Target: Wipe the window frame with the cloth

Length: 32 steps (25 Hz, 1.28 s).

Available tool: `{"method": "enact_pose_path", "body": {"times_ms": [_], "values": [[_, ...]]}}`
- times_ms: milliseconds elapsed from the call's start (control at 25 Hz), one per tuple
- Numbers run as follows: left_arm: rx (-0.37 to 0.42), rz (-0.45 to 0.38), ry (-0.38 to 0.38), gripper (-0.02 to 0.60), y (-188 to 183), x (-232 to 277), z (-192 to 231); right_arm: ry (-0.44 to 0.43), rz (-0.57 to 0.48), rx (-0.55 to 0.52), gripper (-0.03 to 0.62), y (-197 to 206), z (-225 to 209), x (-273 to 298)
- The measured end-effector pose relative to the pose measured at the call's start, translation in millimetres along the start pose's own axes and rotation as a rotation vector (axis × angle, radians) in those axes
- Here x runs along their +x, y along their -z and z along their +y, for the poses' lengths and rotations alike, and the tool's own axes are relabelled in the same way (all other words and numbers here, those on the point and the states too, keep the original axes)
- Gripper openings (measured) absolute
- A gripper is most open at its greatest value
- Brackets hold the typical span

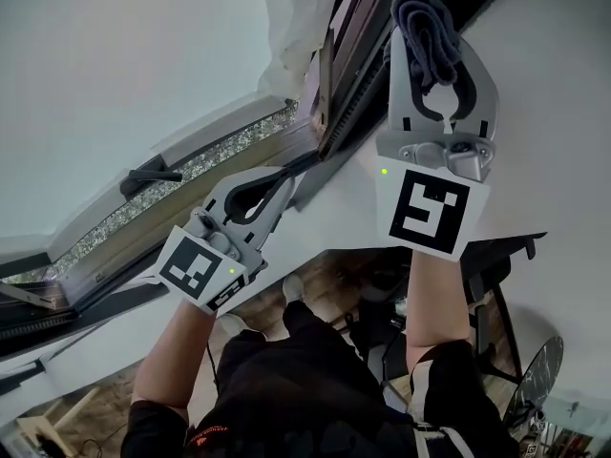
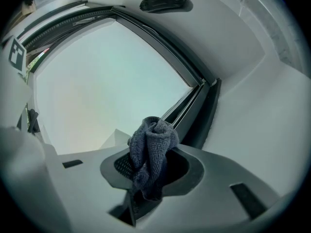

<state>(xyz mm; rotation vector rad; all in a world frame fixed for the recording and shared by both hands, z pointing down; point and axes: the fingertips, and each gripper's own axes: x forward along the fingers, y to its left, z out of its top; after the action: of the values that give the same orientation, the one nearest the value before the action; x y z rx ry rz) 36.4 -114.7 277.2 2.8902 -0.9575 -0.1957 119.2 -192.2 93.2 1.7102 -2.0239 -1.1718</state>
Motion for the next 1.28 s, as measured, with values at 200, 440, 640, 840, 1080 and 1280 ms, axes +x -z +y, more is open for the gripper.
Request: {"method": "enact_pose_path", "body": {"times_ms": [200,440,640,840,1080,1280], "values": [[-0.021,0.024,-0.001,0.020,14,-2,0,-0.022,0.031,0.018,0.103,19,18,-6],[-0.039,0.034,-0.009,0.020,26,-7,0,-0.051,0.082,0.036,0.104,43,40,-14],[-0.060,0.047,-0.019,0.020,40,-13,0,-0.073,0.118,0.047,0.104,60,57,-21],[-0.078,0.062,-0.028,0.020,53,-18,1,-0.097,0.159,0.056,0.103,79,75,-28],[-0.097,0.081,-0.035,0.021,68,-21,1,-0.131,0.206,0.063,0.103,101,95,-36],[-0.122,0.102,-0.037,0.020,85,-23,-2,-0.161,0.240,0.082,0.103,120,115,-45]]}}
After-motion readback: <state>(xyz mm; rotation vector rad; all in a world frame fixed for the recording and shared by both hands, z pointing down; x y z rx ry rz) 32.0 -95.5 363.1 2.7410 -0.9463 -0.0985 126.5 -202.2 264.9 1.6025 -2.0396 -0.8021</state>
